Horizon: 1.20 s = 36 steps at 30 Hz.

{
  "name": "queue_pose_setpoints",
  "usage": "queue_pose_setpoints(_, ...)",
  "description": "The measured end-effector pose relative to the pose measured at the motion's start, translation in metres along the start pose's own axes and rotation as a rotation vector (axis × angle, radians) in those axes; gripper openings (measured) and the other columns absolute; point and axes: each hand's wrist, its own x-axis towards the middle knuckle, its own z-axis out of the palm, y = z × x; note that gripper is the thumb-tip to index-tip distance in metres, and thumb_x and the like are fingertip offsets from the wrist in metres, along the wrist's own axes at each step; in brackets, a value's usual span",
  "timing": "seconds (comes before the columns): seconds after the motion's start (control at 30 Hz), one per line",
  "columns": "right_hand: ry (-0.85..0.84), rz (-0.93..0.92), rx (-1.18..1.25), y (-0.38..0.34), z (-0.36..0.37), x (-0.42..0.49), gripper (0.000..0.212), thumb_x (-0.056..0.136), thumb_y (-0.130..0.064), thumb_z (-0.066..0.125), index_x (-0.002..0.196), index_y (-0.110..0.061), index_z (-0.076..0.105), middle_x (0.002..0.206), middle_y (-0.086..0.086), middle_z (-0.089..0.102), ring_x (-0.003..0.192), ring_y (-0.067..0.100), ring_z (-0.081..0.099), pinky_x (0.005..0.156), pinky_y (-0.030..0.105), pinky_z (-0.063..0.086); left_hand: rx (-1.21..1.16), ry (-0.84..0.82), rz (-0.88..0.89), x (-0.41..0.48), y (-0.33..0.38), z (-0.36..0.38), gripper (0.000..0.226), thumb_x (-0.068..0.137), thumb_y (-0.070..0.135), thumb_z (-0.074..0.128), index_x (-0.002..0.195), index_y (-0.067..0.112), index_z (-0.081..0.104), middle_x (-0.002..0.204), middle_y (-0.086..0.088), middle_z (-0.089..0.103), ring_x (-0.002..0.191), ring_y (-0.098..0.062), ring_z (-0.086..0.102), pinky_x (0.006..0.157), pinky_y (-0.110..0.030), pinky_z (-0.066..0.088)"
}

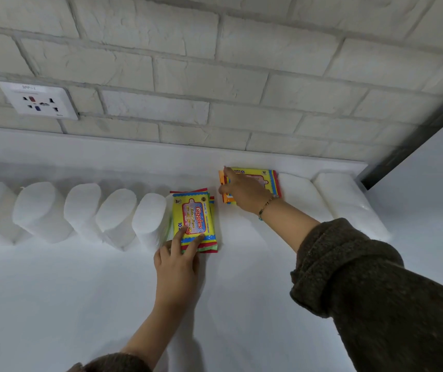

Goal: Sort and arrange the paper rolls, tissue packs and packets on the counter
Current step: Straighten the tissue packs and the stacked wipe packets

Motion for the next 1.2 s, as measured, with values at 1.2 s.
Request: queue_pose_setpoints(1.2,0.407,0.59,0.389,-0.114,0.1,-0.134,0.042,0.086,-0.043,0.038,0.116,-0.021,0.057,0.13,0.005,0.053,0.126,0.024,0.044,0.108,0.052,0.027,0.105,-0.319,0.018,0.072,0.012,-0.023,0.083,0.056,0.038,0.075,0.126,0.017,0.035,0.126,-0.005,0.039,0.118,-0.03,0.036,0.093,-0.049,0.04)
